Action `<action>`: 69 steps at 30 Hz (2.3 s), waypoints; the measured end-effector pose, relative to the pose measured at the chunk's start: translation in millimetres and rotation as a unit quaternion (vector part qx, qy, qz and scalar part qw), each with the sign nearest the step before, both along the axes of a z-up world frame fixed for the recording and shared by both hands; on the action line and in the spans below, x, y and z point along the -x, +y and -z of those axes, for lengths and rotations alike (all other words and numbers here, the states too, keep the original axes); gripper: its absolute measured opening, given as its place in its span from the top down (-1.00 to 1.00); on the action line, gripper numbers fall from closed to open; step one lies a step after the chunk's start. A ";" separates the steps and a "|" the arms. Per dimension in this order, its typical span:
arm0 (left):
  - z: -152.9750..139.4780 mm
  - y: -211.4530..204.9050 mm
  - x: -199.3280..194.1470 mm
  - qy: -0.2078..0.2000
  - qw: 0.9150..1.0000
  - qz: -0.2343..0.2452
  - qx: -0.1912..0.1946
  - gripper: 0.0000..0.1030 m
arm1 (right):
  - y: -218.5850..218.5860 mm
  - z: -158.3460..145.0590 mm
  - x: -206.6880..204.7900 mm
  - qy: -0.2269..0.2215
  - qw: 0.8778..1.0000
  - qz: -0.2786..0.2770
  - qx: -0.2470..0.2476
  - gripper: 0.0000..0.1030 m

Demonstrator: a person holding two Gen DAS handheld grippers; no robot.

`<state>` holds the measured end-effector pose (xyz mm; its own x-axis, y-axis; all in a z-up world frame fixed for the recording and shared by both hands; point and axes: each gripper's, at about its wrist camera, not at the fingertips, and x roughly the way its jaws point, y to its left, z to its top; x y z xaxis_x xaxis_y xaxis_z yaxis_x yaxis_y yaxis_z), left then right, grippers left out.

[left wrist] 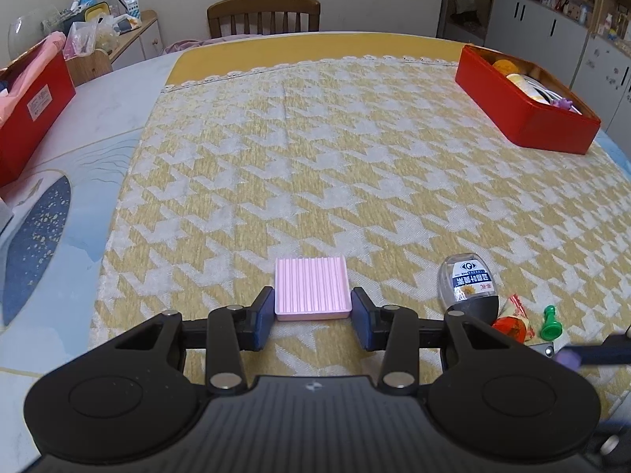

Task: Organize rigid objects
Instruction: 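Grasp the pink note pad with the left tool while the right tool grasps the purple eraser, then lower the note pad into the red tin with the left tool while the right drops the eraser in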

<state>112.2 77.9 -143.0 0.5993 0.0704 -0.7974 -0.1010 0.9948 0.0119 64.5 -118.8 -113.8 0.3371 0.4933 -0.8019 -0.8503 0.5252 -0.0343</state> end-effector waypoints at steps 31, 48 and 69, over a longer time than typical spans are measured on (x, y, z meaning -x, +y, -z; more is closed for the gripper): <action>-98.1 -85.5 -78.4 -0.040 0.998 0.032 0.018 0.21 | -136.8 -67.1 -157.5 -0.024 0.975 0.202 -0.091 0.33; -101.0 -170.2 -159.9 -0.045 0.995 0.084 0.028 0.21 | -197.5 -51.8 -238.9 -0.004 0.963 0.248 -0.101 0.33; -55.7 -225.1 -295.2 -0.007 0.997 0.081 0.000 0.21 | -198.7 -23.4 -350.0 -0.015 0.971 0.231 -0.055 0.33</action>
